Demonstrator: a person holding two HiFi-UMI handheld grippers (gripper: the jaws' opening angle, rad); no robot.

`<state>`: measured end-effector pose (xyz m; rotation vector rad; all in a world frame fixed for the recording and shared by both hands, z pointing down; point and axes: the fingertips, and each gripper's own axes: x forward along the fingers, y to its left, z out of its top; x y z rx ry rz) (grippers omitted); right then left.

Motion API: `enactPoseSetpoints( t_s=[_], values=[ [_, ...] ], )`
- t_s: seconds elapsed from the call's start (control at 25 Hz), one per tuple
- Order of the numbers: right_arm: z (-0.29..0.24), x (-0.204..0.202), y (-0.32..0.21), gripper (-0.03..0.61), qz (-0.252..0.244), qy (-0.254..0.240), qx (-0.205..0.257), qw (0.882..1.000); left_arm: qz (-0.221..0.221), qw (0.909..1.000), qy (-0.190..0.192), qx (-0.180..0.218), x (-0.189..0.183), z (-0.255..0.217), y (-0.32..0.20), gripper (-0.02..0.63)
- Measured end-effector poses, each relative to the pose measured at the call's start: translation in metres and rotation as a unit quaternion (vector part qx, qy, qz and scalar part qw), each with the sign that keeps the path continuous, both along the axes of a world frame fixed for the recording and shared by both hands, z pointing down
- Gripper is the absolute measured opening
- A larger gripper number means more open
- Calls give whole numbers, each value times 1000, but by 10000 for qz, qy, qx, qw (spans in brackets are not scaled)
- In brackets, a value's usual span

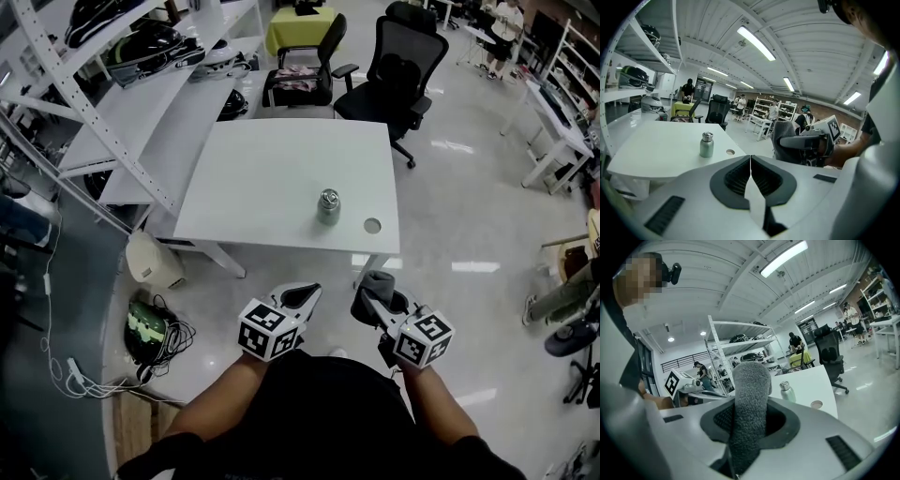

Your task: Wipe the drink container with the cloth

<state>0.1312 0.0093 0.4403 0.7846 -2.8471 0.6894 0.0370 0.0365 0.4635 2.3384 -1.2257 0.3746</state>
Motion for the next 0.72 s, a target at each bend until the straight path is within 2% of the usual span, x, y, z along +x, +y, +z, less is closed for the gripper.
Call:
enactPoseSetpoints(
  t_s=[0.24, 0.48, 0.72],
  values=[
    [-4, -21, 11, 114, 204, 135, 33, 9997, 233, 9997, -39, -45, -19, -2, 12, 17],
    [-8, -40, 24, 114, 295, 250, 56, 9992, 168, 9998, 88, 64, -44, -12, 11, 17],
    [-6, -44, 33, 114, 386, 356, 72, 9986, 244, 9996, 68, 126, -53, -12, 20, 17]
  ],
)
